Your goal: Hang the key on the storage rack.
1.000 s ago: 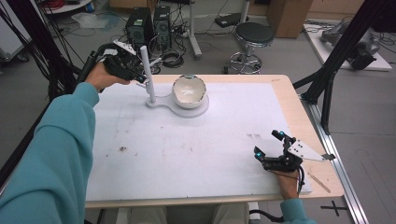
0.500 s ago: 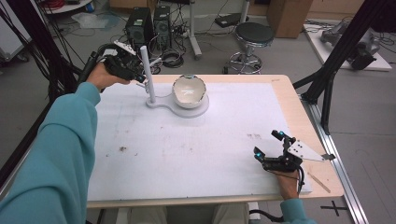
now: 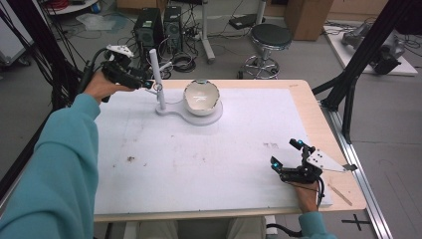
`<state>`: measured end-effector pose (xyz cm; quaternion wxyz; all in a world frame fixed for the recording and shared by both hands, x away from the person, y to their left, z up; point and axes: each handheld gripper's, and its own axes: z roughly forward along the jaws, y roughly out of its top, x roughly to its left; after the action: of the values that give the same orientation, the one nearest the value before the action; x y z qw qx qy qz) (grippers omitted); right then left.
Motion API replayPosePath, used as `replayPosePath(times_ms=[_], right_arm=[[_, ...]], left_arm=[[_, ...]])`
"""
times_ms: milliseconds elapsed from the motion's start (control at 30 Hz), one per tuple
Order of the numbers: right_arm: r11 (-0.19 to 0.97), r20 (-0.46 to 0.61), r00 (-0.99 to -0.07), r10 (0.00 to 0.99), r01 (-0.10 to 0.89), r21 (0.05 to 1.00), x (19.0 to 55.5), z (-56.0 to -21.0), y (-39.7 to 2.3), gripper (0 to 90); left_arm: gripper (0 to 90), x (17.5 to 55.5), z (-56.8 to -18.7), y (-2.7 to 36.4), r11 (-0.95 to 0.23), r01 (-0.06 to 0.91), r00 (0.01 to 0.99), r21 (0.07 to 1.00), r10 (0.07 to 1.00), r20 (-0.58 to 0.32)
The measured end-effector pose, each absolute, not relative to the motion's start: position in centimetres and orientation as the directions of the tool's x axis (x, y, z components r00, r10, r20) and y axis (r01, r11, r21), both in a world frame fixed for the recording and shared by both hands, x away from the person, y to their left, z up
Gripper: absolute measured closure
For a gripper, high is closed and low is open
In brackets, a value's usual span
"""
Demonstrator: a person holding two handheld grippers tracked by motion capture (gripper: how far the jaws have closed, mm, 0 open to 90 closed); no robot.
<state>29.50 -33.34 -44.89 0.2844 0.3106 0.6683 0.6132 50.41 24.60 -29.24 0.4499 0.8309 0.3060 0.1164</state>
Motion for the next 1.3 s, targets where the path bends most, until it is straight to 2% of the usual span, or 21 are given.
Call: replayPosePath(times_ms=[67, 200, 400, 567, 833, 967, 1300], right_arm=[[0.060, -0.003, -0.647, 0.763, 0.067, 0.996, 29.5, -44.9, -33.3, 0.5], [0.053, -0.002, -0.641, 0.768, 0.060, 0.997, 29.4, -44.9, -33.3, 0.5], [0.030, 0.011, -0.631, 0.776, 0.054, 0.998, 29.3, -45.0, -33.5, 0.6], [0.038, 0.009, -0.626, 0.780, 0.061, 0.997, 29.4, -44.9, -33.4, 0.6], [0.038, 0.009, -0.626, 0.780, 0.061, 0.997, 29.4, -44.9, -33.4, 0.6], [0.038, 0.011, -0.627, 0.779, 0.064, 0.997, 29.4, -45.0, -33.4, 0.6], [0.040, 0.006, -0.626, 0.780, 0.059, 0.997, 29.3, -45.0, -33.4, 0.6]], left_arm=[[10.1, 48.6, -30.0, 25.4, -0.381, 0.373, 0.792, 0.846, 0.605, -0.077], [1.7, 43.6, -31.8, 27.2, -0.316, 0.310, 0.798, 0.897, 0.599, -0.065], [1.7, 36.0, -35.3, 29.3, -0.228, 0.209, 0.781, 0.951, 0.625, -0.021], [1.7, 31.9, -38.3, 29.5, -0.141, 0.147, 0.768, 0.979, 0.640, -0.023], [1.7, 28.8, -42.6, 28.4, -0.051, 0.082, 0.716, 0.995, 0.698, -0.023], [1.7, 28.2, -44.3, 28.0, -0.022, 0.080, 0.691, 0.997, 0.722, -0.040], [1.7, 27.2, -45.9, 28.0, 0.012, 0.036, 0.680, 0.999, 0.733, -0.033]])
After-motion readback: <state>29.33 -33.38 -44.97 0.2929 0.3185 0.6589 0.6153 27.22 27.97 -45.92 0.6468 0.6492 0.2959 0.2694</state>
